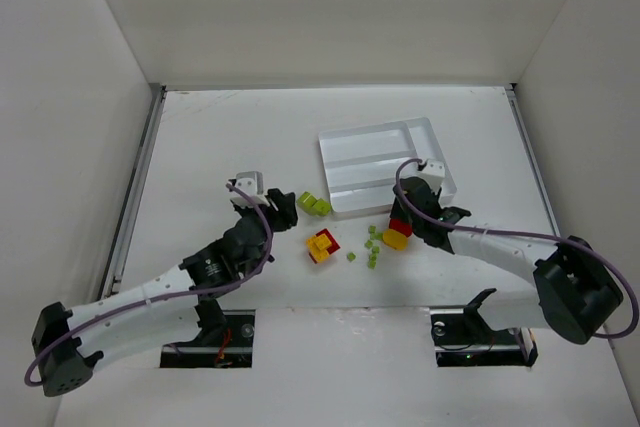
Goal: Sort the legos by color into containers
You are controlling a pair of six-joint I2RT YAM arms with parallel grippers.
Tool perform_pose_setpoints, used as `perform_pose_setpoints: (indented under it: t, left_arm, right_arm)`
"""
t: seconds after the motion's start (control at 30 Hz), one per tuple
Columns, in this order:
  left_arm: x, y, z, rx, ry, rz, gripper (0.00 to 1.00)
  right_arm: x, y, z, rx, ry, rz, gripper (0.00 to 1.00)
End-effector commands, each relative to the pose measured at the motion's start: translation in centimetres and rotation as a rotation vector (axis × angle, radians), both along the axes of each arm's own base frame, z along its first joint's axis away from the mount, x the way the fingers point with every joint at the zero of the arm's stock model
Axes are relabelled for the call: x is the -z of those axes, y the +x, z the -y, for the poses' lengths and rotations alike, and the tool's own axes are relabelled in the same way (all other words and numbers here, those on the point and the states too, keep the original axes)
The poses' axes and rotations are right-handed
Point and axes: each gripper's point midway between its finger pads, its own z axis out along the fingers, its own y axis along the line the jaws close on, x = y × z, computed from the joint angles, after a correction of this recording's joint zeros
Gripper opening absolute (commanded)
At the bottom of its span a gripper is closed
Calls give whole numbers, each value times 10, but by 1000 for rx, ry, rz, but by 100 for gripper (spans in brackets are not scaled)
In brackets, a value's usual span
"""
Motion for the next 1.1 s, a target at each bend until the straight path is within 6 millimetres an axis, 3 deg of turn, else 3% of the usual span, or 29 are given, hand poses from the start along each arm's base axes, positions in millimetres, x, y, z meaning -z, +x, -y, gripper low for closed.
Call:
perform_pose_setpoints:
  t: [0.0, 0.47, 0.67, 0.83, 0.97, 1.07]
  left_arm:
    - [-11, -4, 4, 11, -33, 43, 50]
    - [-7, -13, 23, 74, 39, 43, 60]
    - [-6, -17, 30, 104, 19, 50, 61]
    - [-10, -24, 41, 143, -10, 62, 64]
    - [-22, -30, 55, 185, -48, 88, 67]
    - [-38, -33, 71, 235, -75, 122, 70]
  right_arm:
    - [-17, 12, -6, 3, 46, 61, 58]
    - [2, -9, 0, 21, 88, -13, 58]
    - [4, -7, 2, 41, 99, -9, 39]
    - [-21, -4, 4, 73, 128, 91, 28]
    - [-58, -5, -6, 53, 210, 176, 24]
    - [-98, -2, -24, -2, 295, 229, 24]
